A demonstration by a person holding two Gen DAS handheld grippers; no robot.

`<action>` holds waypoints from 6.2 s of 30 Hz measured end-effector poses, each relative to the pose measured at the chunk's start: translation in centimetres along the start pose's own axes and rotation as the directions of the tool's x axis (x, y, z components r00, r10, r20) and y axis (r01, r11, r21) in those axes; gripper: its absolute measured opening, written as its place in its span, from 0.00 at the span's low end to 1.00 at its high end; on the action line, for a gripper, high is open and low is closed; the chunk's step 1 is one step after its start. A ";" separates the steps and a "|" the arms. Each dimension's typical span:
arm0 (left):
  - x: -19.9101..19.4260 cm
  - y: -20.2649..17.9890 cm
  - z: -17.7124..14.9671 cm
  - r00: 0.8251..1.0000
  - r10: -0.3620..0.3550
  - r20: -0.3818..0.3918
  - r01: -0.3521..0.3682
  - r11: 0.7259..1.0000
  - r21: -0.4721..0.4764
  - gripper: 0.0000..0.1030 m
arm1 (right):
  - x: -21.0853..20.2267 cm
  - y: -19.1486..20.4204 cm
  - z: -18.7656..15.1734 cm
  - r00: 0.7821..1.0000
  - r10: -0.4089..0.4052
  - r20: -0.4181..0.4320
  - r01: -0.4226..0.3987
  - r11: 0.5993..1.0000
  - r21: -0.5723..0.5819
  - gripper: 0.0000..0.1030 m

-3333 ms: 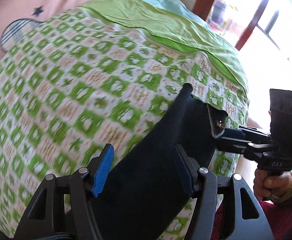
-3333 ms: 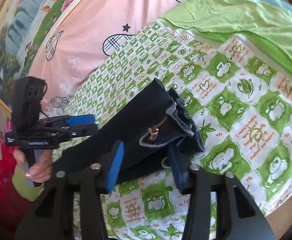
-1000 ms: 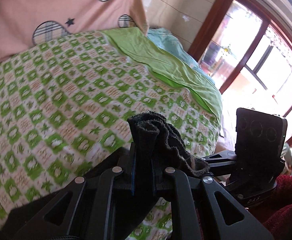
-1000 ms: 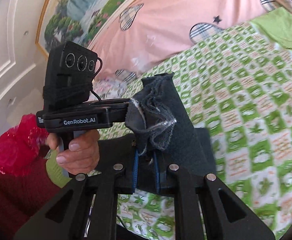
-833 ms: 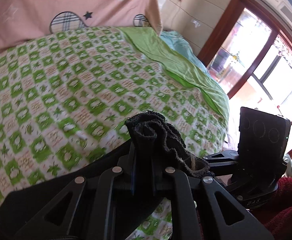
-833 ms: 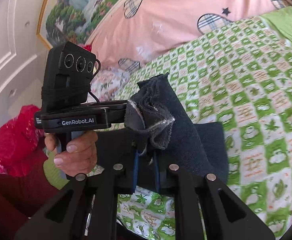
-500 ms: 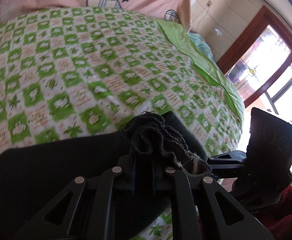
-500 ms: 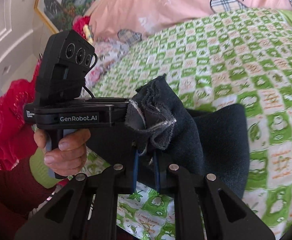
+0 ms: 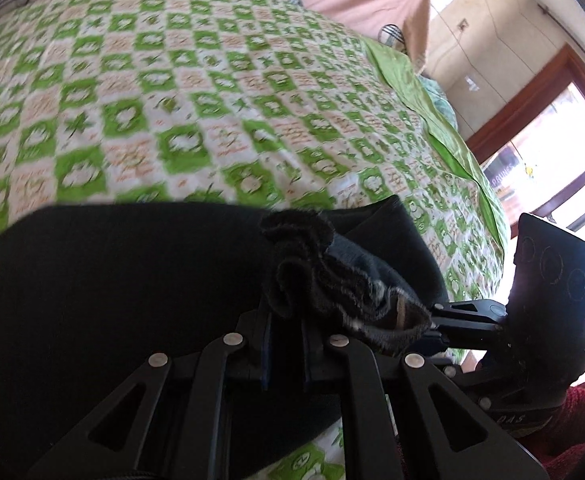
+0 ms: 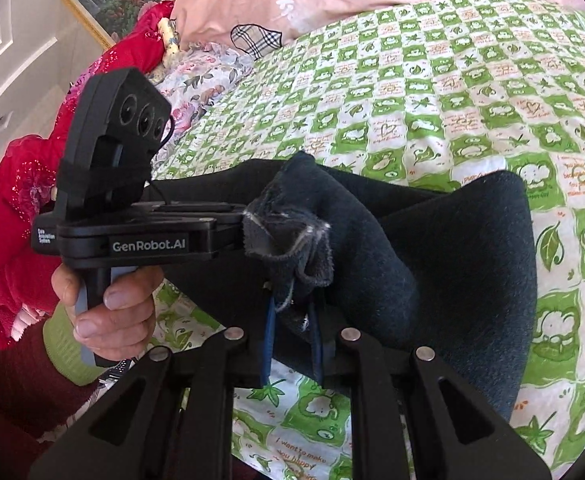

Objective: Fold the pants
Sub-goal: 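Lay the folded pants down and open both grippers, then grasp the end of the black pants bundle with both grippers side by side, then lift the bundle end with both grippers and fold it over the rest, then lower the folded end onto the bundle and open both grippers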

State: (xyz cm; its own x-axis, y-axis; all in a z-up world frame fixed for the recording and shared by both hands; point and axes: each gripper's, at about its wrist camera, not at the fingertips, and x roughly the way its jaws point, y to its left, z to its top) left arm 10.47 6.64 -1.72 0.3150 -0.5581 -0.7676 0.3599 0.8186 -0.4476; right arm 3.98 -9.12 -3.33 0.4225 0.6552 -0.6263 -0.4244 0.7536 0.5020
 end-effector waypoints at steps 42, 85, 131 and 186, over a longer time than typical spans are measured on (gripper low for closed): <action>-19.8 14.6 -15.9 0.849 0.482 0.216 -0.197 0.669 -0.717 0.43 | 9.2 12.9 8.1 0.981 0.127 -0.143 -0.161 0.953 -0.255 0.57; -20.0 21.5 -16.2 0.836 0.506 0.211 -0.117 0.541 -0.833 0.31 | 30.0 22.7 14.6 0.811 0.069 -0.581 -0.399 0.792 -0.462 0.53; -14.0 -7.1 -0.1 0.914 0.150 0.378 -0.095 0.982 -0.161 0.18 | -3.9 3.3 16.0 0.927 0.372 0.050 -0.349 0.905 -0.244 0.20; -4.1 -9.1 -2.4 0.980 0.053 0.191 -0.046 0.998 -0.043 0.60 | -11.0 -7.7 5.7 0.975 -0.154 0.161 0.122 0.974 0.191 0.82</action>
State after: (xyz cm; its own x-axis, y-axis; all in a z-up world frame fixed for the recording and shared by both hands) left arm 3.81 1.83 4.39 0.4954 -0.5292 -0.6888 0.3066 0.8485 -0.4314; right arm 7.20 -21.83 3.04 0.6063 0.5312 -0.5919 -0.2084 0.8244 0.5263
